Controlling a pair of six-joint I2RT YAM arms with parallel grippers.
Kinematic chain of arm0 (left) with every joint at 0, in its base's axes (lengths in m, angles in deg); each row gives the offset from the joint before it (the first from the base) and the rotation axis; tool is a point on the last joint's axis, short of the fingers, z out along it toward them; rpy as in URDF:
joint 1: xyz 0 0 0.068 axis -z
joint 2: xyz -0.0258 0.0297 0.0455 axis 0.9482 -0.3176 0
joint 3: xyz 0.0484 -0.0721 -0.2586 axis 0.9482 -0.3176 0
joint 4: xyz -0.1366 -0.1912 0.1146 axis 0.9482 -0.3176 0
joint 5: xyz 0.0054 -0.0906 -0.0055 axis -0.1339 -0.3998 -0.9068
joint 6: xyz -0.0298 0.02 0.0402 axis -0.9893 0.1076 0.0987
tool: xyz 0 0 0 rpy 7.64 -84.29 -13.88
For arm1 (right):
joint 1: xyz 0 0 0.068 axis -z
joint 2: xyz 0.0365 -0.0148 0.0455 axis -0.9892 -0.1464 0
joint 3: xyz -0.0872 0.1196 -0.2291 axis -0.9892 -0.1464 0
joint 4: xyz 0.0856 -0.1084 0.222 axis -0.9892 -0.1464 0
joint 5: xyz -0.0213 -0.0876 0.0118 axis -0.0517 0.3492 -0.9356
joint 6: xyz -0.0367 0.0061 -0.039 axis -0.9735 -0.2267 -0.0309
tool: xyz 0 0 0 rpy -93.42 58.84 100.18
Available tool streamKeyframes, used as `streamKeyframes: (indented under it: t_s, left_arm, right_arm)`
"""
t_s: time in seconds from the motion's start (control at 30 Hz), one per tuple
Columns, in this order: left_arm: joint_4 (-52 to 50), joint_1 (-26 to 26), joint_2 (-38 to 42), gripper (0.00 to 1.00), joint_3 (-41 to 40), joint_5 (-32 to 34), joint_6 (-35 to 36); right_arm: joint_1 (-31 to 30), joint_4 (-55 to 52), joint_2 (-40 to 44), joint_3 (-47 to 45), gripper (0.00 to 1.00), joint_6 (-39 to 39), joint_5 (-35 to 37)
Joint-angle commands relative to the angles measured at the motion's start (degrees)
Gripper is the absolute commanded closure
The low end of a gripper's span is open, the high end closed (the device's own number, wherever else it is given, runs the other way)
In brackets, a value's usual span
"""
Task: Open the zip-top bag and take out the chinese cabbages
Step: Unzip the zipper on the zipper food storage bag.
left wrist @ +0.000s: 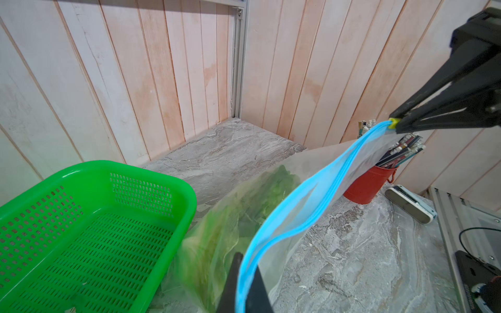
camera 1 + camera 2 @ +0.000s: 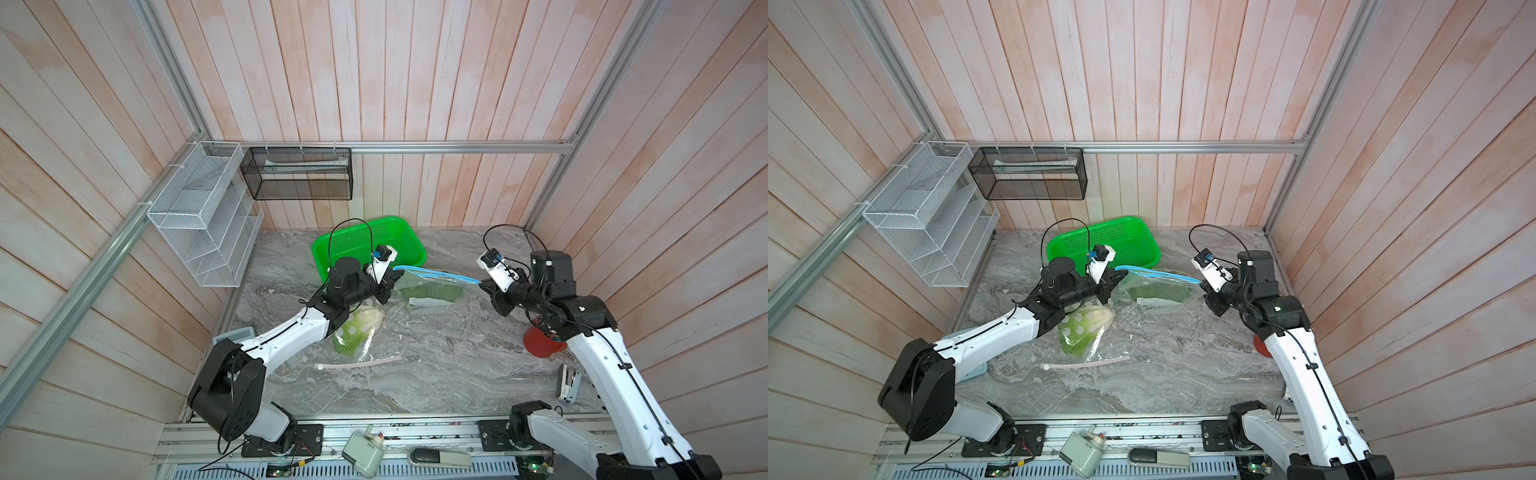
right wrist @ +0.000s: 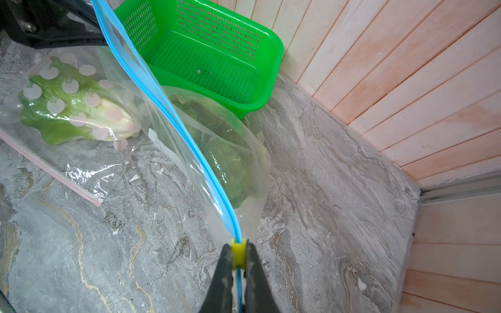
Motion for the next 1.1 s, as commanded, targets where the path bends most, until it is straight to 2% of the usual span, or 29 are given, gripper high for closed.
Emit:
streamKeyframes:
  t_s: [0.0,0.4,0.53,0.67,0.87,0.97,1.07]
  left_arm:
    - [-0.50,-2.08,1.37,1.00,-1.03,5.59,-0.73]
    - [0.39,-2.12,2.46,1.00,-2.53,6.44,-1.57]
    - [0.61,-2.08,2.40,1.00,-2.46,5.51,-1.83]
    - [1.25,-0.25,2.20,1.00,-3.08,3.67,-0.93]
    - [1.80,2.39,3.06,1.00,-5.28,3.39,-0.22]
    - [1.86,2.92,4.29,0.92,-7.09,3.18,-0.25]
    - [1.17,3.06,5.91,0.75,-8.55,3.64,-0.20]
  right_arm:
    - [1.01,-4.86,0.51,1.53,0.96,-0.69,7.41]
    - [1.01,-6.17,1.47,2.77,0.96,-0.69,9.84]
    - [1.03,-4.34,2.08,1.43,0.96,-0.43,8.39]
    - [1.02,3.72,4.55,-3.03,0.96,1.90,3.19]
    - [0.99,21.56,10.04,-11.03,0.96,7.55,-6.95]
    - [0.96,25.90,10.30,-13.11,0.97,8.01,-7.51]
    - [0.98,26.88,9.37,-13.71,0.97,7.54,-8.67]
